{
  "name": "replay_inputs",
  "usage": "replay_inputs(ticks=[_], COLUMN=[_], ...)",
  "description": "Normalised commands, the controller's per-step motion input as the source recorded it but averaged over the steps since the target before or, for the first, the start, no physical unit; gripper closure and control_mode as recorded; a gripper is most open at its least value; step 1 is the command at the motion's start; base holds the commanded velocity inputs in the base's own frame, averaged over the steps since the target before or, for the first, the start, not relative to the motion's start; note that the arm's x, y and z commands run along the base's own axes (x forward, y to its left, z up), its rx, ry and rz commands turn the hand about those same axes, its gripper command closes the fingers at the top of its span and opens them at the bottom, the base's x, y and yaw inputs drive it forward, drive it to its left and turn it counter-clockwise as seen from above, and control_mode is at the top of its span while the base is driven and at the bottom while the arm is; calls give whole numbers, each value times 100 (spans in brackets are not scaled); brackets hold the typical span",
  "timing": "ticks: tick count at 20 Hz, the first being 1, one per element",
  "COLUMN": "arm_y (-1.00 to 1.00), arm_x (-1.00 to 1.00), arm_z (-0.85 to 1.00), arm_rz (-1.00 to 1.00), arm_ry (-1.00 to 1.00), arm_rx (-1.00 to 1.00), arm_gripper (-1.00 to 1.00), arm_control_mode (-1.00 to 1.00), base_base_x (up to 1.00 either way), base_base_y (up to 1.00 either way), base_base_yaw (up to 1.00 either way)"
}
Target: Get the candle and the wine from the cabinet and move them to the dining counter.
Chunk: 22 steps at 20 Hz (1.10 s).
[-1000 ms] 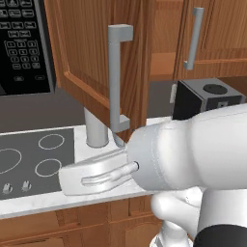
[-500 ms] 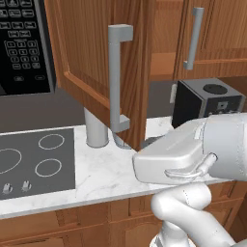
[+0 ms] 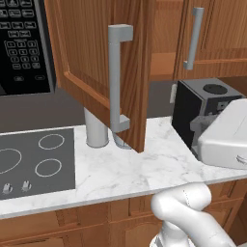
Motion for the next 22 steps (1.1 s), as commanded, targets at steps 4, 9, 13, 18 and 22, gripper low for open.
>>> replay_inputs(ticks=[4, 9, 13, 18, 22], arm_y=[-73, -76, -76, -67, -55], arm_x=[13, 17, 11, 16, 26], arm_z=[5, 0, 0, 0, 0], arm_rz=[0, 0, -2, -17, -32], arm_ry=[-5, -5, -4, 0, 0], arm_rx=[0, 0, 0, 0, 0], arm_gripper=[100, 100, 100, 100, 100], arm_control_mode=[-100, -100, -100, -100, -100], base_base_x=[0, 0, 0, 0, 0], base_base_y=[0, 0, 0, 0, 0], base_base_yaw=[0, 0, 0, 0, 0])
